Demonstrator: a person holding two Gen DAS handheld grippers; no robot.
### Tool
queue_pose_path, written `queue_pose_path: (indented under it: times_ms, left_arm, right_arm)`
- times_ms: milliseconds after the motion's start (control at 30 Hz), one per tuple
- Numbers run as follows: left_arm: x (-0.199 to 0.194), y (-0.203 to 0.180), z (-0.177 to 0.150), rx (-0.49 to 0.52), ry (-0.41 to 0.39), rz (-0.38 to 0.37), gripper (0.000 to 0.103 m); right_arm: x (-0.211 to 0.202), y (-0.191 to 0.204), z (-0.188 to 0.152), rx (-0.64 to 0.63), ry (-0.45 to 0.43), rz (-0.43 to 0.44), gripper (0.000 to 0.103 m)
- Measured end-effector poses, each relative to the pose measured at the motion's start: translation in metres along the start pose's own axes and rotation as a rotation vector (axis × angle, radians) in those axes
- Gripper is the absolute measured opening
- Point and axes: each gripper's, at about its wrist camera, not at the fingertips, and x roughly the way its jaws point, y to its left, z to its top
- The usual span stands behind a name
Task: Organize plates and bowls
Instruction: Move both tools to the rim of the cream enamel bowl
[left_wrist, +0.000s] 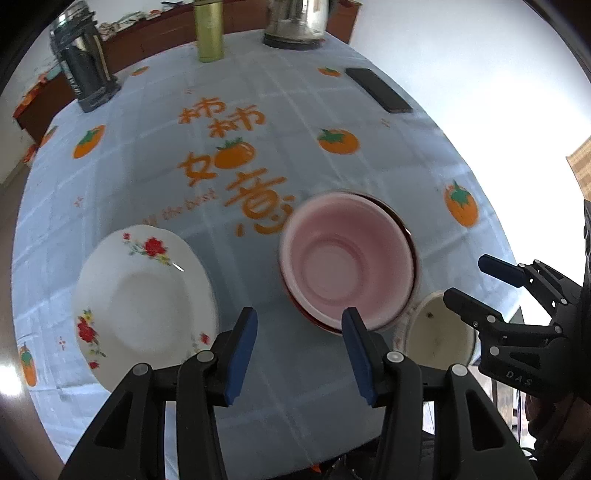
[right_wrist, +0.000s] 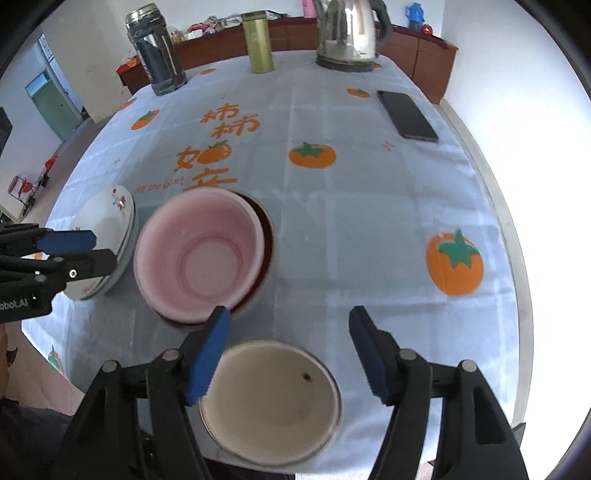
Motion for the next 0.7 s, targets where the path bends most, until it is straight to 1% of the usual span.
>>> queue_pose_path:
  times_ms: [100,167,233,400,500,567,633,700]
  left_arm:
    - [0.003,-0.01,-0.005,0.018,0.009,-0.02,0.051]
    - [0.005,-0.019,-0.009,0.038,0.017,-0.034,0.051]
    - [0.006,-0.027,-0.012,0.061,0.023,-0.051,0.051]
    - [0.013,-0.047,-0.021,0.101,0.048,-0.079,0.05]
    - [0.019,-0.058,-0.025,0.119,0.07,-0.093,0.05]
    - [0.024,-0.065,-0.028,0.127,0.087,-0.106,0.05]
    - [0.028,-0.069,-0.03,0.134,0.107,-0.118,0.05]
    - [0.031,-0.074,-0.032,0.138,0.123,-0.131,0.05]
  right_arm:
    - [-0.002,-0.006,-0.012,0.012,0.016,-0.014,0.066]
    - [-0.002,-0.011,-0.02,0.022,0.034,-0.019,0.062]
    - [-0.002,-0.015,-0.027,0.03,0.047,-0.02,0.056]
    - [-0.002,-0.024,-0.044,0.045,0.076,-0.028,0.051]
    - [-0.002,-0.028,-0.052,0.054,0.089,-0.031,0.05]
    - [-0.001,-0.03,-0.057,0.058,0.097,-0.03,0.045]
    - [0.001,-0.032,-0.062,0.061,0.108,-0.026,0.037]
    - [0.003,-0.034,-0.066,0.063,0.118,-0.02,0.034]
